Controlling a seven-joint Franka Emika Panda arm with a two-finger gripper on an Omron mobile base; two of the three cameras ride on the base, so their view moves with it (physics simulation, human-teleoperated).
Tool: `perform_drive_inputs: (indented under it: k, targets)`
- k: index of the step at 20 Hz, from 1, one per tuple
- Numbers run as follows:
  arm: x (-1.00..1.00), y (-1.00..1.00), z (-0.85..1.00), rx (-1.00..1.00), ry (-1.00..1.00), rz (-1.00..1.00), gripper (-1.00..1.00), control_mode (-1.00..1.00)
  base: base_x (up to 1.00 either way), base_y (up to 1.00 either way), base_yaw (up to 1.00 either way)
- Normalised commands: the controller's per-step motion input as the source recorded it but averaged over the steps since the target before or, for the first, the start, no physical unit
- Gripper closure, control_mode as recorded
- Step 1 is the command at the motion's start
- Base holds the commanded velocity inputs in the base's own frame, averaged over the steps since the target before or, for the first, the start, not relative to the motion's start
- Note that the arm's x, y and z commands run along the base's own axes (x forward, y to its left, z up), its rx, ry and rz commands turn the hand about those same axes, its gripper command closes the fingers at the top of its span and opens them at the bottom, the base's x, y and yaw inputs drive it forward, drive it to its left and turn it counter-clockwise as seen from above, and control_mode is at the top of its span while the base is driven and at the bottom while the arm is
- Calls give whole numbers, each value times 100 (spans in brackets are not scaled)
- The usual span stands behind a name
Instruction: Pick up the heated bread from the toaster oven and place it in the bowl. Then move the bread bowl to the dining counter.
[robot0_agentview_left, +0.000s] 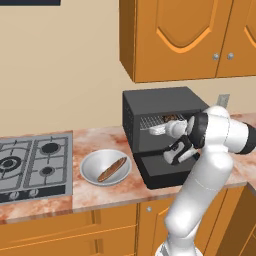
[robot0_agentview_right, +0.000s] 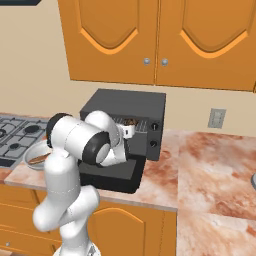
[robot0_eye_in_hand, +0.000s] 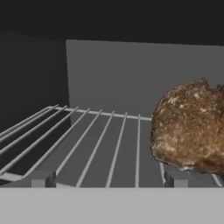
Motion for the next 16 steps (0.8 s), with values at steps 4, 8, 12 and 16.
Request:
perform_drive_inputs:
  k: [4,8,12,16]
  targets:
    - [15,1,0,0,1,-1,-100,-100,0,0,0]
    - [9,0,-10,-2,7,-3,-100,-100,0,0,0]
    - [-10,0,-17,-2,14,-9,-100,-100,0,0,0]
    - [-48,0,-21,-3,19,-12,-100,-100,0,0,0]
